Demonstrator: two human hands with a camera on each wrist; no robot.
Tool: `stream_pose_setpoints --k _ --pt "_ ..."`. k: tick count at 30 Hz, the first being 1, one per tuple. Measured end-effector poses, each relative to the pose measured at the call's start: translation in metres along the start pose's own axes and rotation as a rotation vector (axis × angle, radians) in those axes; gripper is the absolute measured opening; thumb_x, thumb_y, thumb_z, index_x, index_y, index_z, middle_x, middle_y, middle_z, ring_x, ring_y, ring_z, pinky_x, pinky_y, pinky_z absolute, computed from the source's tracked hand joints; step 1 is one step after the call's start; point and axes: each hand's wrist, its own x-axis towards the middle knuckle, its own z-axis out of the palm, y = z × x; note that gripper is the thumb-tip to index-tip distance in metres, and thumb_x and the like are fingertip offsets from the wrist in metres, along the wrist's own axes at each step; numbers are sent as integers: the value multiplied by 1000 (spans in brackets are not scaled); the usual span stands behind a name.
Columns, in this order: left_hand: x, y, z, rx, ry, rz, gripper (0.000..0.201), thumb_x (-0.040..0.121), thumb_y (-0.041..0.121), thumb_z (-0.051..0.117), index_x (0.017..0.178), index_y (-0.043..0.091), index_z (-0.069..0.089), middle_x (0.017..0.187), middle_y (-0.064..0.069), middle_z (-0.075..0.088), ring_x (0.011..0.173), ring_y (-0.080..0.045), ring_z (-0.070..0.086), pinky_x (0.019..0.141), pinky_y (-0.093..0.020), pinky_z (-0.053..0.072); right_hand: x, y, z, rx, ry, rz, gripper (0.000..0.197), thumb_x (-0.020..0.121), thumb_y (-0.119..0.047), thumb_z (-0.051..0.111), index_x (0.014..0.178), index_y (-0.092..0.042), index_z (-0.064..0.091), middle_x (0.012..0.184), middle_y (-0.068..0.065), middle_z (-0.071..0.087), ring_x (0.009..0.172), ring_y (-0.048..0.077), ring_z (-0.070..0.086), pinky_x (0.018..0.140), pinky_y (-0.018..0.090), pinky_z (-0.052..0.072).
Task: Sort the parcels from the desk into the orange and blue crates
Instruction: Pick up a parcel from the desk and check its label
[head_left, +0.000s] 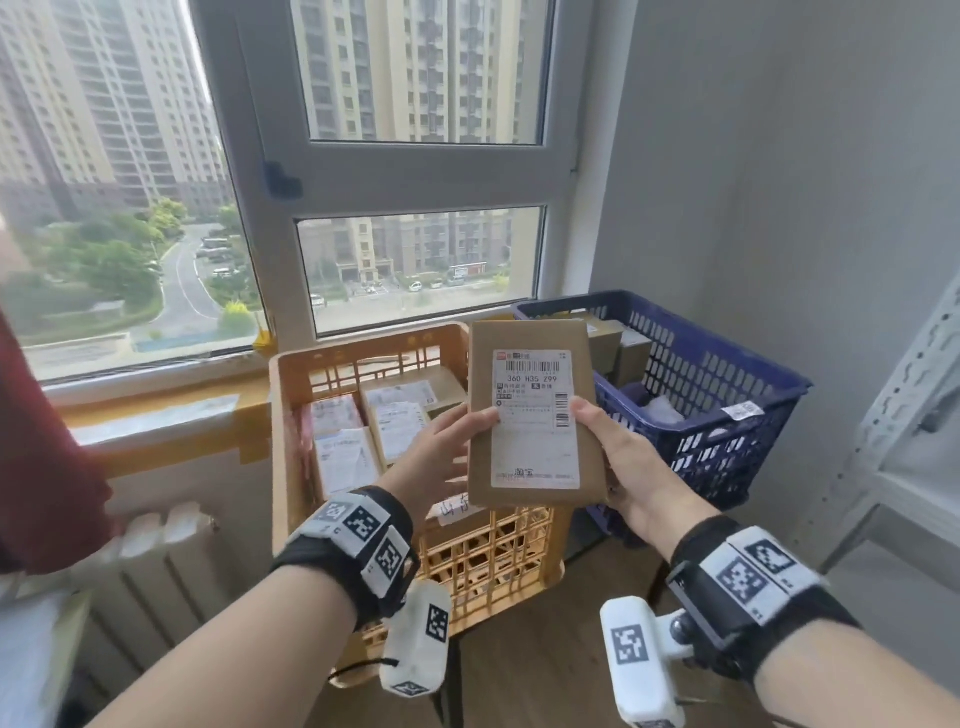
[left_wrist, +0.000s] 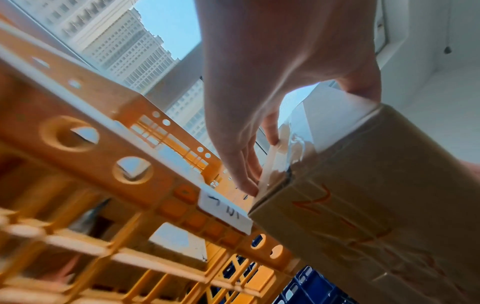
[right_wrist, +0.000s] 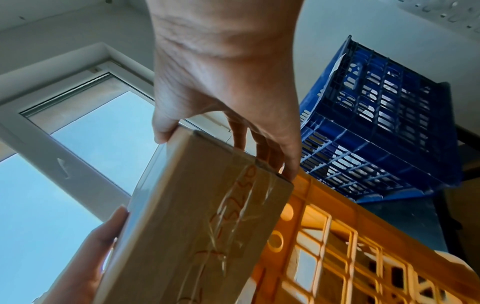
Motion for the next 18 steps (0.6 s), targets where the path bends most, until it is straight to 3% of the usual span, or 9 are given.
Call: stream_pose_setpoints --k 5,8,11,14,18 --pt "73 15 12 10 -66 4 32 77 52 62 105 36 61 101 2 71 97 -19 68 78 -34 54 61 -13 -23 17 54 -6 78 54 -71 71 118 -27 68 108 3 75 107 28 68 99 53 51" --pt "120 28 15 -6 -96 -2 41 75 51 66 111 33 61 102 -1 72 95 -21 70 83 -41 56 98 -28 -35 -8 81 -16 74 59 -72 69 119 -27 68 108 3 75 107 28 68 101 53 50" --pt "160 46 20 -9 -88 12 27 84 47 64 107 32 61 103 -2 70 93 -19 69 78 -37 56 128 -45 -48 -32 95 -40 65 70 -72 61 120 -31 67 109 1 75 107 26 68 99 51 51" --pt "197 62 29 5 -93 19 43 83 52 64 119 28 58 110 -5 69 101 -24 68 88 -41 55 150 -58 -66 -7 167 -73 55 85 -70 49 117 -30 68 107 3 75 103 23 68 93 47 53" --pt "246 75 53 -78 -69 2 60 80 52 69 131 25 50 114 -8 68 99 -28 69 86 -46 56 175 -70 -103 99 321 -5 61 84 -72 51 122 -25 56 129 12 58 116 27 57 105 56 43"
